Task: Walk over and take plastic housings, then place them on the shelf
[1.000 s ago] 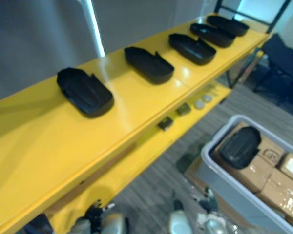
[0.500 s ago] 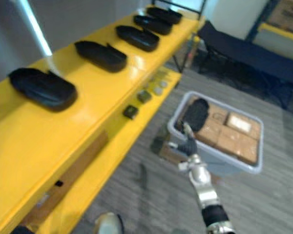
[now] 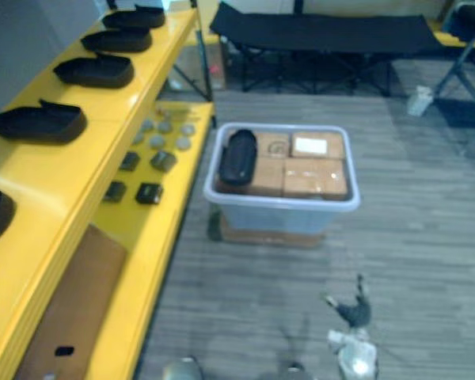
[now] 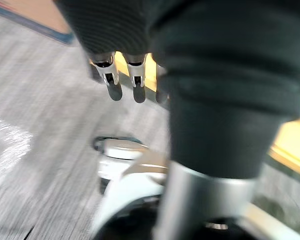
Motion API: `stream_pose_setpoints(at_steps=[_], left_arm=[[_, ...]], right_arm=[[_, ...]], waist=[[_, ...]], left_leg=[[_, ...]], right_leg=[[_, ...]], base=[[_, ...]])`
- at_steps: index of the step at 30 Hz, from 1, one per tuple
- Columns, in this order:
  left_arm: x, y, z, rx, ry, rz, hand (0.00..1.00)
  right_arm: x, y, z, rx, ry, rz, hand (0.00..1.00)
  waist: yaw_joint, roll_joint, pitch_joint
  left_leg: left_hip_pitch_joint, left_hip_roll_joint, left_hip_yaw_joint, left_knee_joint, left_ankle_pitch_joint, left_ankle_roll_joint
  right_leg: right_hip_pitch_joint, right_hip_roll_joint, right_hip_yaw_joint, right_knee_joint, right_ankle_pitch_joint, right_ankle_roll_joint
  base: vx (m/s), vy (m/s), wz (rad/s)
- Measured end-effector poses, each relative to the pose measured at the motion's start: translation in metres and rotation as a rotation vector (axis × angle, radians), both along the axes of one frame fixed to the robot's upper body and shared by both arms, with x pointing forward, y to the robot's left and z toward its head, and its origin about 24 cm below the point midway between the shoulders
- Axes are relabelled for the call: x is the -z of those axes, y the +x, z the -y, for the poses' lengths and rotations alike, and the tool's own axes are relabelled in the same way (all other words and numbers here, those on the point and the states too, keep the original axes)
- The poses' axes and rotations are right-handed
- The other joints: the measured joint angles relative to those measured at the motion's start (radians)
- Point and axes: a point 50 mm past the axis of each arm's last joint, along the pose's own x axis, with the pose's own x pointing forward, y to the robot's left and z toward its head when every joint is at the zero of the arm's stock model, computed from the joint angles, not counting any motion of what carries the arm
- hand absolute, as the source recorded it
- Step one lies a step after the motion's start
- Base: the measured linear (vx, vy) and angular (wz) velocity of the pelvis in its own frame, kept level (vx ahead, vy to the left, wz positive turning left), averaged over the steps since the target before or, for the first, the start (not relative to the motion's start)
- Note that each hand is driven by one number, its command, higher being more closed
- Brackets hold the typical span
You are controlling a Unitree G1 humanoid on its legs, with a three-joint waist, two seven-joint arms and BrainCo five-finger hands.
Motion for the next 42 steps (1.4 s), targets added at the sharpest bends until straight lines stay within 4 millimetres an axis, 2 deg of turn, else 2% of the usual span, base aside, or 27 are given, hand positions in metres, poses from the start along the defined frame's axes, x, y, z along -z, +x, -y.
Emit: stream_pose_setpoints(at_steps=[2, 3, 4, 7, 11, 14, 17, 19, 20, 21, 22, 24, 25, 27, 28, 29, 30, 31, 32, 33, 34, 36, 38, 39, 40, 41, 42], left_arm=[[-0.002, 0.003, -0.005, 0.049, 0.008, -0.010, 0.00], [-0.001, 0.004, -0.005, 0.054, 0.007, -0.016, 0.00], [-0.001, 0.006, -0.004, 0.069, 0.002, -0.026, 0.00], [0.000, 0.007, -0.005, 0.101, -0.004, -0.057, 0.00], [0.001, 0.008, -0.004, 0.153, -0.006, -0.083, 0.00], [0.001, 0.007, -0.006, 0.199, -0.007, -0.093, 0.00], [0.002, 0.005, -0.005, 0.134, -0.037, -0.099, 0.00], [0.004, -0.009, -0.002, 0.014, -0.060, -0.122, 0.00], [0.005, -0.020, 0.000, -0.068, -0.079, -0.130, 0.00], [0.004, -0.023, -0.002, -0.086, -0.076, -0.123, 0.00], [0.002, -0.024, -0.003, -0.125, -0.078, -0.092, 0.00], [0.002, -0.025, 0.000, -0.201, -0.093, -0.065, 0.00], [0.002, -0.025, 0.000, -0.268, -0.100, -0.048, 0.00], [0.004, -0.029, 0.006, -0.359, -0.114, -0.063, 0.00], [0.008, -0.046, 0.011, -0.442, -0.122, -0.140, 0.00], [0.009, -0.053, 0.012, -0.464, -0.128, -0.173, 0.00], [0.010, -0.065, 0.013, -0.489, -0.134, -0.220, 0.00], [0.009, -0.076, 0.012, -0.495, -0.129, -0.256, 0.00], [0.009, -0.078, 0.011, -0.494, -0.126, -0.260, 0.00], [0.008, -0.079, 0.005, -0.503, -0.111, -0.251, 0.00], [0.007, -0.077, -0.001, -0.495, -0.094, -0.231, 0.00], [0.007, -0.068, 0.001, -0.476, -0.100, -0.186, 0.00], [0.006, -0.040, -0.003, -0.430, -0.083, -0.092, 0.00], [0.002, -0.023, -0.008, -0.404, -0.069, -0.028, 0.00], [-0.007, 0.009, -0.016, -0.314, -0.025, 0.095, 0.00], [-0.015, 0.033, -0.019, -0.243, 0.000, 0.182, 0.00], [-0.021, 0.051, -0.022, -0.193, 0.016, 0.239, 0.00]], right_arm=[[0.021, -0.031, 0.003, 0.120, 0.079, -0.111, 0.00], [0.027, -0.039, 0.003, 0.138, 0.100, -0.145, 0.00], [0.039, -0.057, -0.002, 0.174, 0.160, -0.219, 0.00], [0.056, -0.081, -0.022, 0.182, 0.300, -0.339, 0.00], [0.064, -0.087, -0.035, 0.170, 0.407, -0.382, 0.00], [0.066, -0.083, -0.040, 0.125, 0.459, -0.382, 0.00], [0.067, -0.071, -0.040, 0.039, 0.476, -0.380, 0.00], [0.067, -0.064, -0.037, -0.019, 0.485, -0.391, 0.00], [0.066, -0.060, -0.038, -0.059, 0.490, -0.392, 0.00], [0.066, -0.058, -0.039, -0.078, 0.492, -0.391, 0.00], [0.067, -0.056, -0.040, -0.106, 0.497, -0.395, 0.00], [0.067, -0.053, -0.039, -0.130, 0.494, -0.403, 0.00], [0.067, -0.052, -0.039, -0.149, 0.489, -0.408, 0.00], [0.065, -0.045, -0.036, -0.182, 0.462, -0.398, 0.00], [0.061, -0.029, -0.030, -0.202, 0.434, -0.364, 0.00], [0.059, -0.024, -0.028, -0.207, 0.424, -0.352, 0.00], [0.056, -0.016, -0.023, -0.218, 0.400, -0.334, 0.00], [0.054, -0.007, -0.026, -0.241, 0.393, -0.317, 0.00], [0.053, -0.003, -0.027, -0.254, 0.387, -0.310, 0.00], [0.051, 0.004, -0.027, -0.270, 0.376, -0.301, 0.00], [0.048, 0.011, -0.026, -0.276, 0.366, -0.287, 0.00], [0.045, 0.022, -0.027, -0.311, 0.343, -0.272, 0.00], [0.043, 0.028, -0.029, -0.342, 0.336, -0.261, 0.00], [0.044, 0.026, -0.032, -0.362, 0.337, -0.269, 0.00], [0.046, 0.021, -0.039, -0.405, 0.334, -0.286, 0.00], [0.045, 0.023, -0.047, -0.444, 0.324, -0.278, 0.00], [0.045, 0.024, -0.052, -0.466, 0.323, -0.272, 0.00]], waist=[[0.000, -0.010, -0.002], [-0.002, -0.009, -0.003], [-0.011, -0.008, -0.006], [-0.018, -0.016, -0.013], [-0.017, -0.021, -0.020], [-0.014, -0.038, -0.034], [-0.005, -0.042, -0.036], [0.009, -0.028, -0.040], [0.015, -0.014, -0.048], [0.016, -0.016, -0.051], [0.020, -0.015, -0.041], [0.051, -0.013, -0.020], [0.068, -0.028, -0.004], [0.084, -0.016, -0.004], [0.098, 0.004, 0.011], [0.100, 0.014, 0.017], [0.107, 0.026, 0.034], [0.128, 0.031, 0.060], [0.139, 0.029, 0.064], [0.159, 0.016, 0.096], [0.171, 0.017, 0.110], [0.171, 0.007, 0.111], [0.173, -0.002, 0.107], [0.173, -0.021, 0.096], [0.176, -0.043, 0.060], [0.168, -0.063, 0.061], [0.162, -0.084, 0.058]], left_leg=[[0.010, -0.014, 0.025, -0.008, 0.007, 0.009], [0.015, -0.015, 0.029, -0.008, 0.007, 0.009], [0.018, -0.015, 0.035, -0.009, 0.011, 0.012], [0.025, -0.022, 0.039, -0.043, 0.035, 0.010], [0.043, -0.032, 0.040, -0.080, 0.050, 0.004], [0.053, -0.043, 0.031, -0.115, 0.062, 0.000], [0.048, -0.039, 0.021, -0.092, 0.038, -0.001], [0.028, -0.001, 0.000, -0.016, -0.016, -0.012], [0.012, 0.023, -0.017, 0.037, -0.016, -0.015], [-0.010, 0.030, -0.047, 0.081, -0.011, -0.011], [-0.071, 0.040, -0.125, 0.200, 0.007, -0.011], [-0.115, 0.040, -0.192, 0.329, 0.072, -0.012], [-0.139, 0.024, -0.222, 0.381, 0.115, -0.019], [-0.132, -0.031, -0.241, 0.317, 0.072, -0.016], [-0.120, -0.095, -0.246, 0.181, 0.050, 0.016], [-0.116, -0.118, -0.248, 0.114, 0.052, 0.021], [-0.091, -0.142, -0.255, 0.029, 0.049, 0.065], [-0.068, -0.159, -0.240, -0.013, 0.051, 0.066], [-0.074, -0.160, -0.240, -0.011, 0.052, 0.067], [-0.073, -0.171, -0.236, 0.005, 0.051, 0.069], [-0.083, -0.183, -0.235, 0.037, 0.037, 0.082], [-0.108, -0.189, -0.244, 0.085, 0.007, 0.090], [-0.132, -0.204, -0.256, 0.137, -0.027, 0.104], [-0.143, -0.217, -0.253, 0.151, -0.038, 0.122], [-0.161, -0.236, -0.256, 0.142, -0.058, 0.140], [-0.164, -0.251, -0.267, 0.152, -0.071, 0.150], [-0.164, -0.262, -0.279, 0.159, -0.077, 0.155]], right_leg=[[0.003, -0.010, 0.019, -0.039, 0.032, 0.005], [0.006, -0.012, 0.022, -0.045, 0.038, 0.006], [0.006, -0.012, 0.028, -0.060, 0.046, 0.004], [0.003, -0.010, 0.037, -0.091, 0.066, 0.004], [0.004, -0.009, 0.047, -0.117, 0.082, -0.002], [0.002, -0.011, 0.047, -0.117, 0.083, -0.003], [0.000, -0.007, 0.046, -0.107, 0.077, -0.010], [0.001, 0.021, 0.050, -0.076, 0.052, -0.021], [0.003, 0.044, 0.046, -0.061, 0.030, -0.034], [0.006, 0.051, 0.043, -0.055, 0.023, -0.035], [0.013, 0.065, 0.042, -0.044, 0.019, -0.042], [0.063, 0.073, 0.041, -0.041, 0.022, -0.044], [0.095, 0.059, 0.032, -0.045, 0.018, -0.052], [0.105, 0.045, 0.014, -0.047, 0.011, -0.063], [0.093, 0.033, 0.020, -0.049, -0.001, -0.065], [0.080, 0.031, 0.020, -0.043, -0.008, -0.057], [0.065, 0.029, 0.021, -0.026, -0.020, -0.044], [0.068, 0.017, 0.014, -0.023, -0.028, -0.044], [0.066, 0.015, 0.006, 0.013, -0.032, -0.049], [0.044, -0.004, -0.020, 0.094, -0.079, -0.053], [0.041, -0.013, -0.018, 0.116, -0.107, -0.040], [0.030, -0.013, -0.012, 0.136, -0.141, -0.034], [0.021, -0.031, -0.011, 0.173, -0.176, -0.027], [0.013, -0.046, -0.014, 0.181, -0.185, -0.016], [0.002, -0.060, -0.022, 0.232, -0.205, 0.002], [-0.069, -0.078, -0.005, 0.476, -0.233, 0.041], [-0.116, -0.088, -0.002, 0.604, -0.217, 0.047]], base=[[-0.11, 0.067, -0.26], [-0.14, 0.057, -0.29], [-0.15, 0.045, -0.16], [-0.10, -0.002, -0.11], [-0.08, -0.010, -0.14], [-0.03, -0.001, 0.01], [0.01, 0.007, -0.03], [0.06, 0.011, -0.11], [0.06, -0.008, 0.05], [0.10, -0.066, 0.10], [0.09, -0.085, 0.08], [0.14, -0.115, 0.12], [0.13, -0.082, 0.27], [0.05, 0.003, 0.20], [0.00, 0.078, 0.01], [-0.01, 0.106, 0.00], [-0.03, 0.092, 0.05], [0.00, 0.056, 0.12], [0.04, 0.031, 0.17], [0.04, 0.001, 0.24], [0.01, 0.016, 0.17], [0.03, 0.054, 0.11], [0.08, 0.088, 0.16], [0.16, 0.096, 0.14], [0.27, 0.051, 0.28], [0.30, 0.020, 0.36], [0.32, -0.027, 0.52]])
